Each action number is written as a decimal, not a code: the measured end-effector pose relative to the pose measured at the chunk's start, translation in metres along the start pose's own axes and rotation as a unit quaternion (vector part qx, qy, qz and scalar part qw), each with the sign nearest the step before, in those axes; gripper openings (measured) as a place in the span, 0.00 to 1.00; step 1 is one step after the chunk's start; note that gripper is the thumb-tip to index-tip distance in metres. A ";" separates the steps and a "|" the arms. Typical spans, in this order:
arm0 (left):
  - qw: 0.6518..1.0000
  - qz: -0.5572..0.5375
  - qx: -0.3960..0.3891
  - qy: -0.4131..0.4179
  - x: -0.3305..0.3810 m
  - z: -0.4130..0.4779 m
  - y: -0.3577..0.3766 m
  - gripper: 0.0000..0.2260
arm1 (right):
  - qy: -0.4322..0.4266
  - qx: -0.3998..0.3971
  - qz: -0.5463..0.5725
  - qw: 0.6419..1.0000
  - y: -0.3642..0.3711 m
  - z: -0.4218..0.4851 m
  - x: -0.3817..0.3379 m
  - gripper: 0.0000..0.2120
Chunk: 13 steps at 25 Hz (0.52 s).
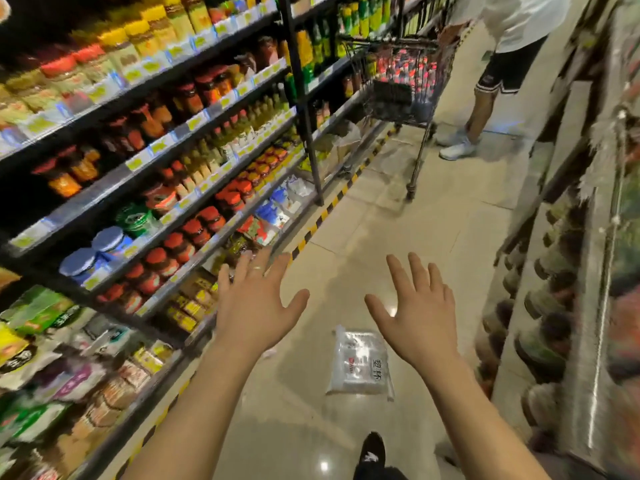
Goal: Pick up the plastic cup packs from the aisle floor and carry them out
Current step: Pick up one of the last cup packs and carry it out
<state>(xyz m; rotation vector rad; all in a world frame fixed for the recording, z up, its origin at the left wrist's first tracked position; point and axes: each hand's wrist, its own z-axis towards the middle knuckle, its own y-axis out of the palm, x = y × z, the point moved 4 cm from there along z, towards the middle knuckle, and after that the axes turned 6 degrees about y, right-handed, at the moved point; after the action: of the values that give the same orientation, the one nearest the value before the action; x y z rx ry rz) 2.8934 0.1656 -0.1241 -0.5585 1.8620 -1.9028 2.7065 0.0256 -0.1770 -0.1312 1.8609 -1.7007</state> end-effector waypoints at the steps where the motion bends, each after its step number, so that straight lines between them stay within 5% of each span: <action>1: 1.000 0.005 -0.006 0.022 0.006 0.024 0.005 0.36 | 0.020 -0.004 0.005 1.000 0.005 0.013 0.004 0.36; 13: 0.954 0.011 -0.085 0.289 0.078 0.219 0.130 0.36 | 0.294 0.030 0.036 0.955 0.084 0.063 0.066 0.37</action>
<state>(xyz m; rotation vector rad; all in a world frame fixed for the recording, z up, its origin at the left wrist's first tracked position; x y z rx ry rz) 2.9521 -0.0621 -0.2493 -0.0134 2.3894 -2.0500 2.7107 -0.0452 -0.2791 0.5169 2.1848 -1.8757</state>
